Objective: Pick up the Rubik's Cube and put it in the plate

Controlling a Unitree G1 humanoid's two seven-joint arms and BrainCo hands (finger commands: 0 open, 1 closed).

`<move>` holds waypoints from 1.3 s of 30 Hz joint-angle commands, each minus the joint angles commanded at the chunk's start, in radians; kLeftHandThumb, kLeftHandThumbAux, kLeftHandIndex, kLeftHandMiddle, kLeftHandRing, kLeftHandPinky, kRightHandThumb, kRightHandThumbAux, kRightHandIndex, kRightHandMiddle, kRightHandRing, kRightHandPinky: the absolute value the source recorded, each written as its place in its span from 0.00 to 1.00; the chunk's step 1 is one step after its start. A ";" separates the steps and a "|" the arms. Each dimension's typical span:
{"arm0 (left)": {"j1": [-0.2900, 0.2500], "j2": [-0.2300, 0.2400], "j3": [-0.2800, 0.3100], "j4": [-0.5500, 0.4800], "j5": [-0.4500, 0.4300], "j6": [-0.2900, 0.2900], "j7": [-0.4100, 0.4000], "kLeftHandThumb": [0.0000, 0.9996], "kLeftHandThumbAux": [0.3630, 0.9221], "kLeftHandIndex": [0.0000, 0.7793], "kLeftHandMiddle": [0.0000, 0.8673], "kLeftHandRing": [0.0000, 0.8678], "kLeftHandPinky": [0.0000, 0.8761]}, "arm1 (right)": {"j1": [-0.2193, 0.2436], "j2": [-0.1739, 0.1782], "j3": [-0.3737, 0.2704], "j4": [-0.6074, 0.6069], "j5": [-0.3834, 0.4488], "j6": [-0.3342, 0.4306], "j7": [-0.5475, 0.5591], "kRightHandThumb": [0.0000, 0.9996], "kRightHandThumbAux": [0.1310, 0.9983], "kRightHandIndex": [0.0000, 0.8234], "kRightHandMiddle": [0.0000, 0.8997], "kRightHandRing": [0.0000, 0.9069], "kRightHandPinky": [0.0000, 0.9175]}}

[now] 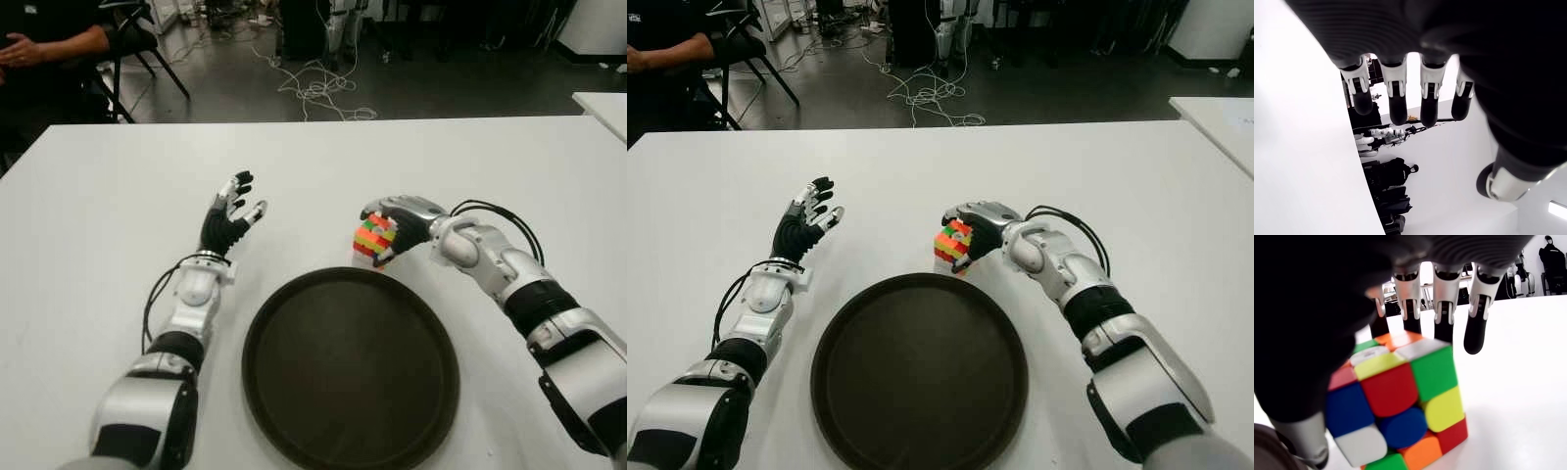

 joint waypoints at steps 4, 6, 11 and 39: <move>0.001 -0.001 -0.001 -0.003 0.001 0.000 0.002 0.00 0.56 0.16 0.16 0.09 0.05 | 0.004 0.001 0.008 -0.013 -0.004 0.009 0.013 0.00 0.71 0.27 0.27 0.29 0.32; 0.001 0.000 -0.002 -0.003 0.003 0.000 0.004 0.00 0.56 0.16 0.16 0.09 0.05 | 0.005 0.002 0.012 -0.014 -0.006 0.009 0.013 0.00 0.71 0.27 0.27 0.29 0.32; 0.001 0.001 -0.003 -0.002 0.005 -0.001 0.007 0.00 0.56 0.16 0.16 0.09 0.05 | 0.006 0.002 0.019 -0.009 -0.011 0.006 0.004 0.00 0.71 0.29 0.28 0.29 0.31; 0.001 0.000 0.000 -0.005 0.001 0.006 0.003 0.00 0.59 0.16 0.17 0.10 0.05 | 0.011 -0.003 0.043 -0.038 -0.026 0.039 -0.012 0.00 0.71 0.23 0.19 0.18 0.15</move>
